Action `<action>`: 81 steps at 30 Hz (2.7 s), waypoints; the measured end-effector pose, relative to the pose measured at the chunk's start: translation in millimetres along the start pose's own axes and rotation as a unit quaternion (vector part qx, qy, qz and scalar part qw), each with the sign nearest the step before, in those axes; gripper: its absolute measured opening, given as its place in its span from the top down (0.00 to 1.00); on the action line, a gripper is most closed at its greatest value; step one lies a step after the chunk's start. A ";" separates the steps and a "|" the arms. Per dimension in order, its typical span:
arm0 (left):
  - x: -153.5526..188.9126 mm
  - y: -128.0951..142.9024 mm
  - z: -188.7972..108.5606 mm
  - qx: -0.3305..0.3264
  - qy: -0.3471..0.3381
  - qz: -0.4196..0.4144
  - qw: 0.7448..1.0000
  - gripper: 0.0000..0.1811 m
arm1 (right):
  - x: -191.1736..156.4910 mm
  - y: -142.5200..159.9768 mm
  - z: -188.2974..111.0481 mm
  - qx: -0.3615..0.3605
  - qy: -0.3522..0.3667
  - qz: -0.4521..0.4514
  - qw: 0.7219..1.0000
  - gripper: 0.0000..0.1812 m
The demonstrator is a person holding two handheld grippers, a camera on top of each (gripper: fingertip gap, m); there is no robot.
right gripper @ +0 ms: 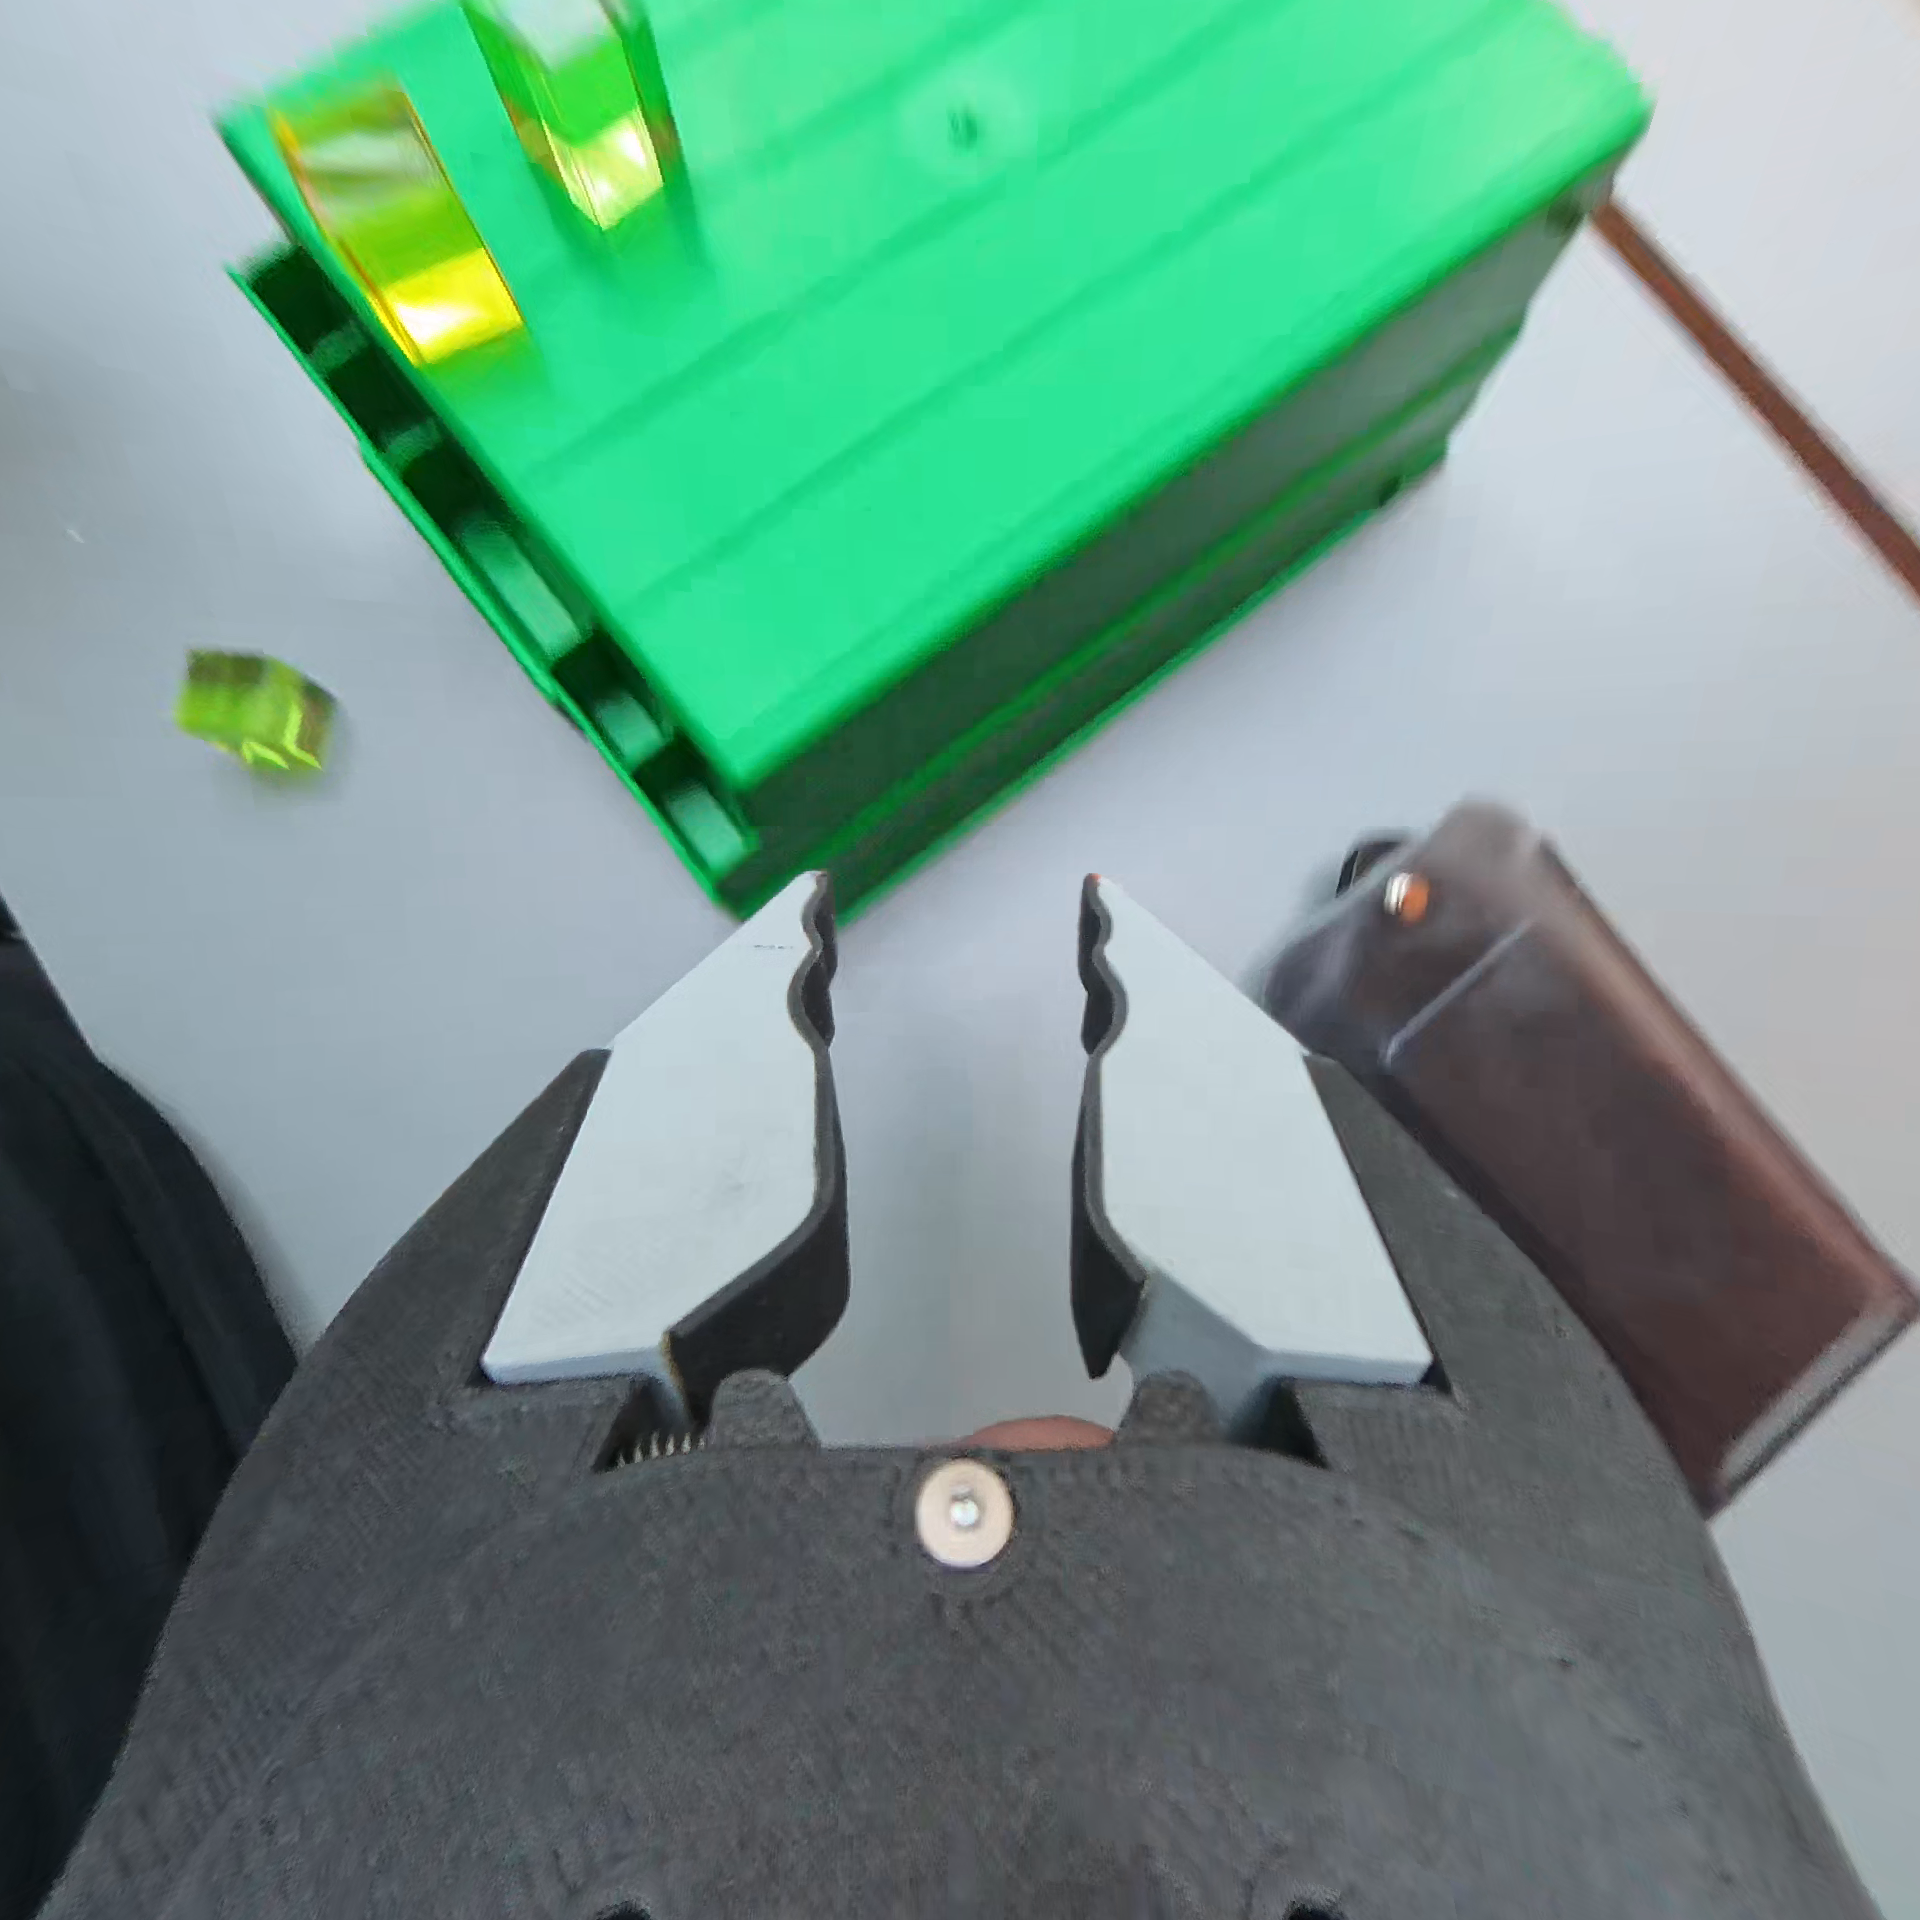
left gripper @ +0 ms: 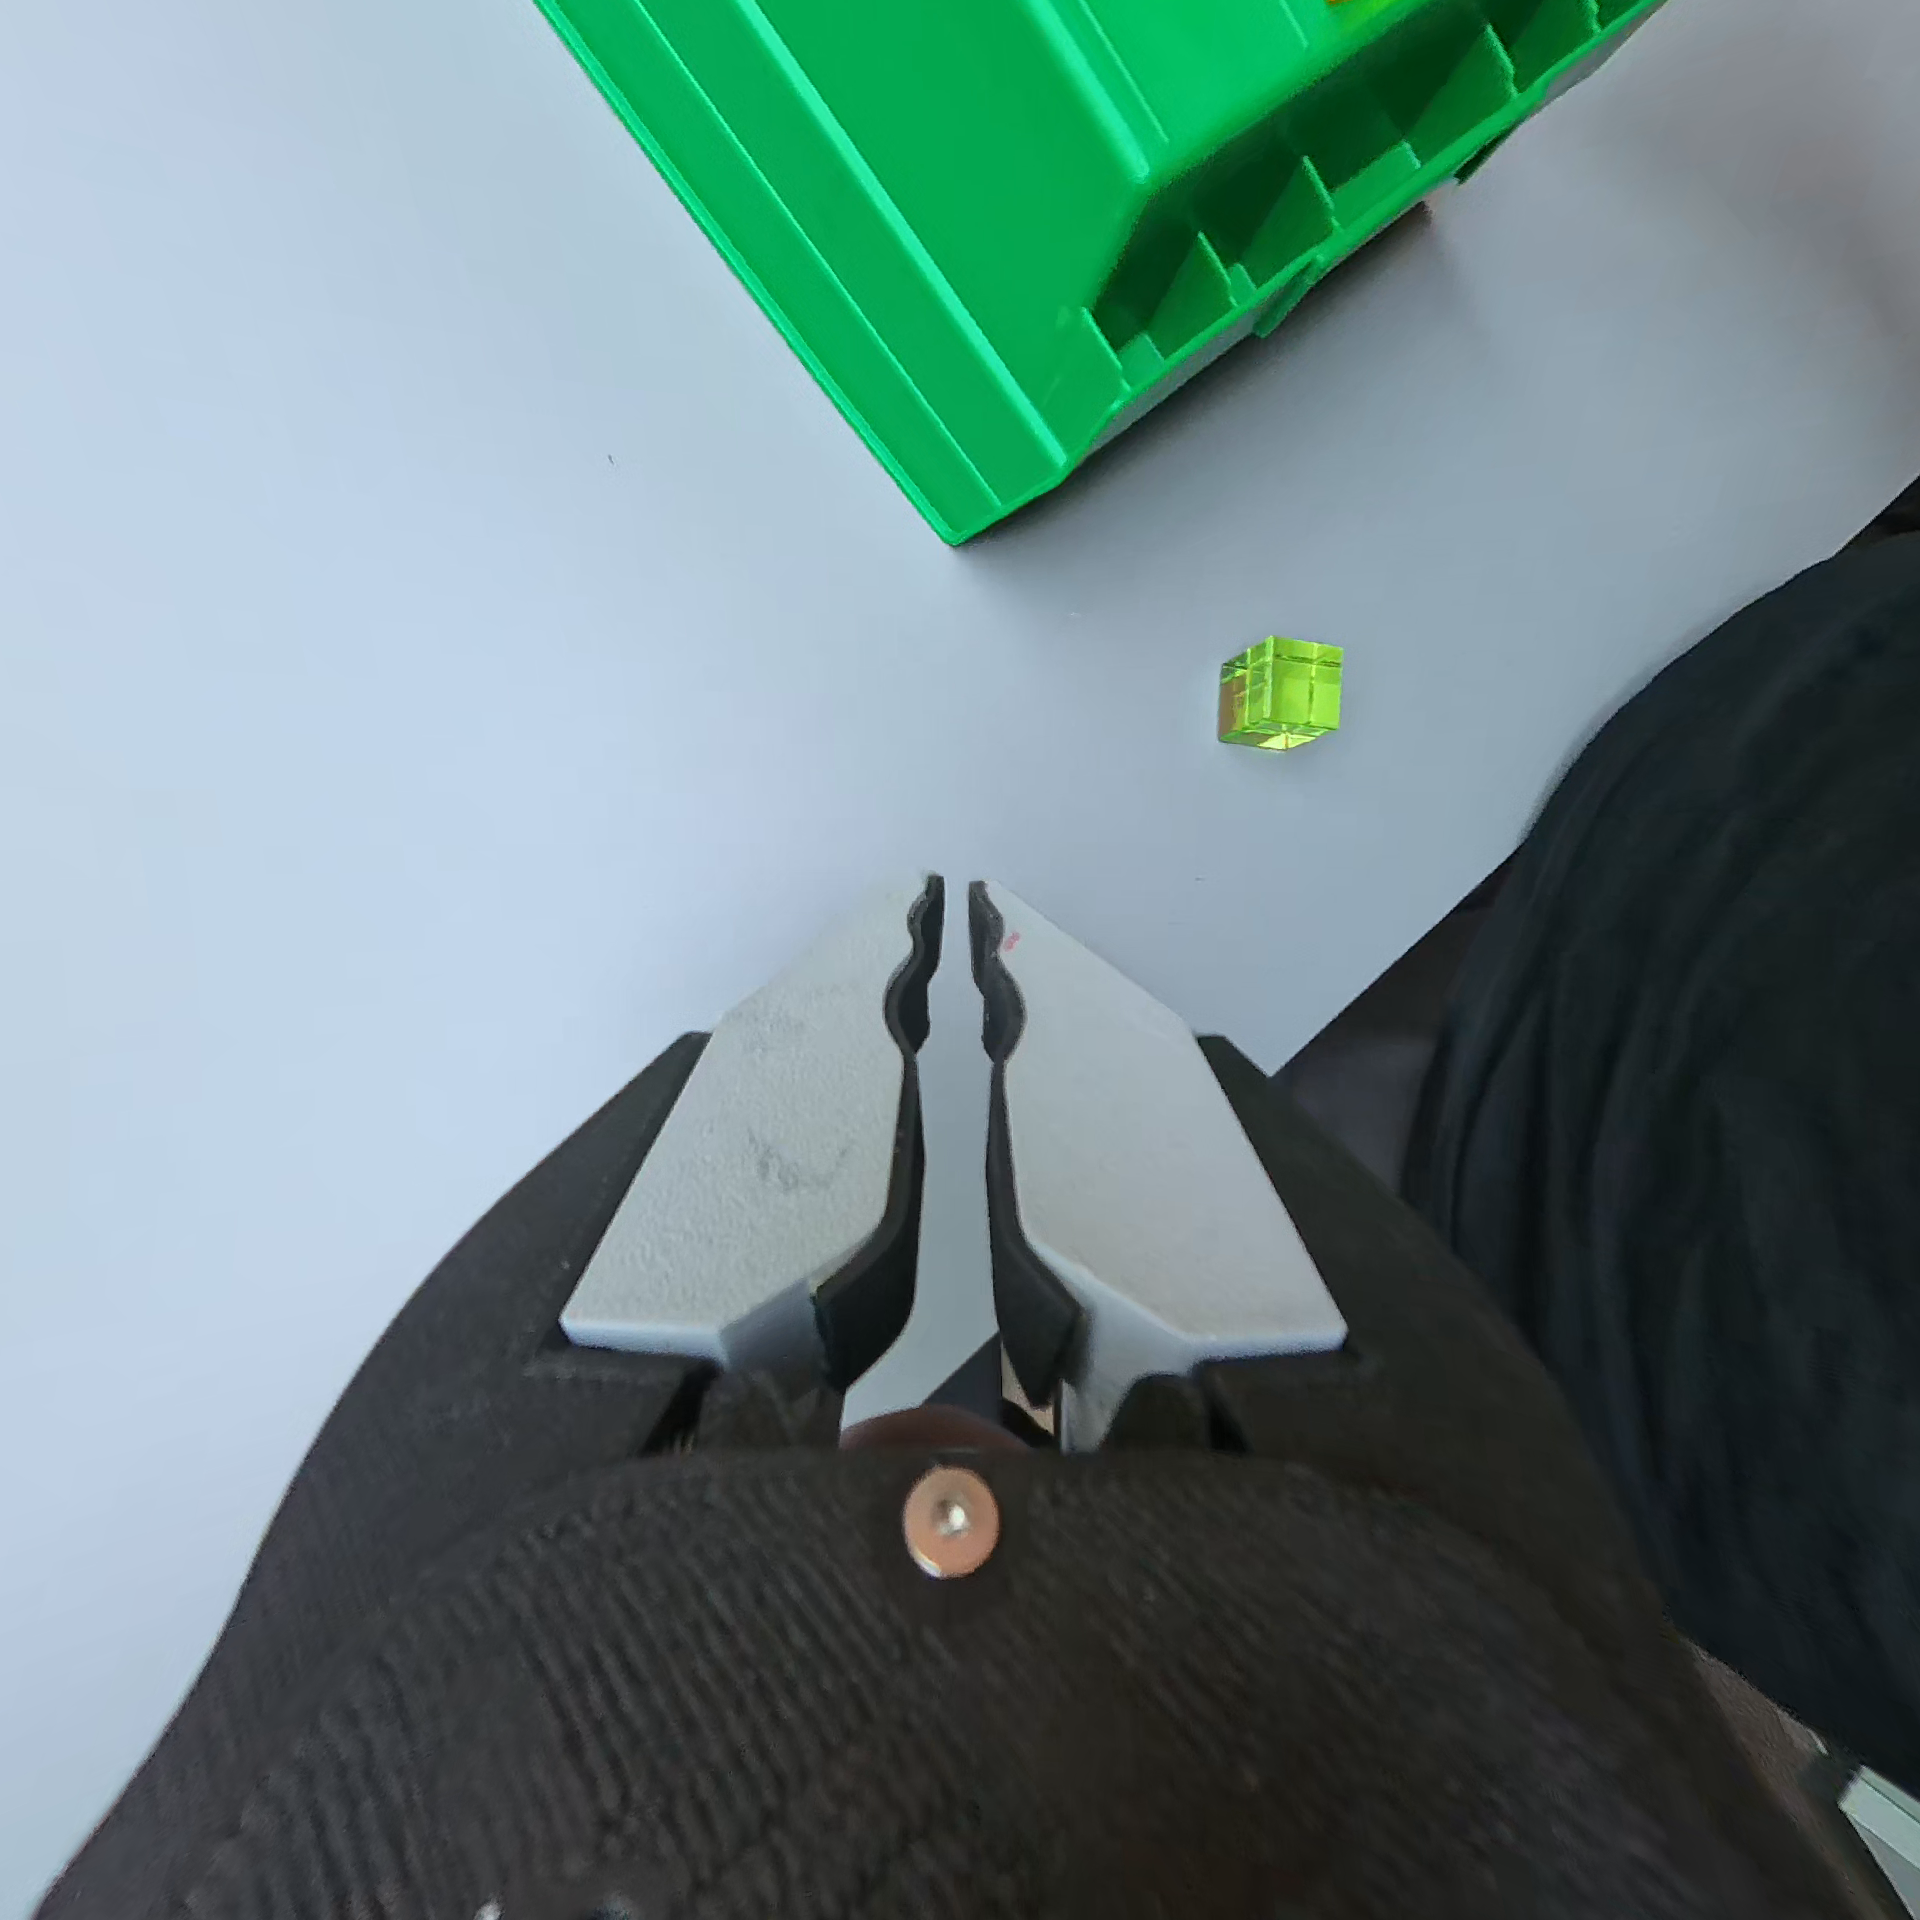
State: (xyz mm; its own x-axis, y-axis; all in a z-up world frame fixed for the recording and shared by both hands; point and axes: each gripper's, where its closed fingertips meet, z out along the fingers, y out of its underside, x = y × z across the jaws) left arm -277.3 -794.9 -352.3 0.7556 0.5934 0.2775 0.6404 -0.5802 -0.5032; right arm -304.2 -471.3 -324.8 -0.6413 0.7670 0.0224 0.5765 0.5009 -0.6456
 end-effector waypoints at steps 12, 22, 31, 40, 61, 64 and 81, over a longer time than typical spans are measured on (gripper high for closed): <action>42.9 37.3 18.3 -0.031 0.037 -0.014 0.999 0.98 | -87.8 -138.7 80.5 0.003 -0.172 -0.181 0.968 0.58; 51.2 47.8 24.3 -0.020 0.072 -0.018 0.997 0.98 | -99.3 -113.5 93.2 -0.093 -0.172 -0.264 0.945 0.55; 43.8 41.6 25.7 -0.015 0.090 0.000 0.996 0.98 | -102.5 -104.0 86.3 -0.098 -0.138 -0.286 0.943 0.69; 42.0 52.5 25.8 -0.024 0.109 0.013 0.994 0.98 | -74.3 -55.4 19.3 -0.067 -0.051 -0.133 0.988 0.69; 135.7 94.8 8.1 -0.079 0.033 -0.055 0.995 0.97 | -95.4 30.1 34.5 0.053 -0.017 -0.037 0.998 0.70; 158.5 112.0 2.1 -0.096 0.028 -0.078 0.992 0.97 | -158.2 9.7 60.7 0.047 -0.118 -0.045 0.991 0.65; 201.3 157.8 -11.5 -0.064 0.040 -0.091 0.993 0.97 | -125.8 47.4 79.7 -0.062 -0.018 -0.071 0.995 0.81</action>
State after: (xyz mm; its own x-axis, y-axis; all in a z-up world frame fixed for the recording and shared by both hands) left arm -22.5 -773.4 -366.4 0.6304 0.6521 0.4212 0.7762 -0.5364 -0.3314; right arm -236.6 -576.1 -419.0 -0.7373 0.6712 0.0768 0.5357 0.6501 -0.5389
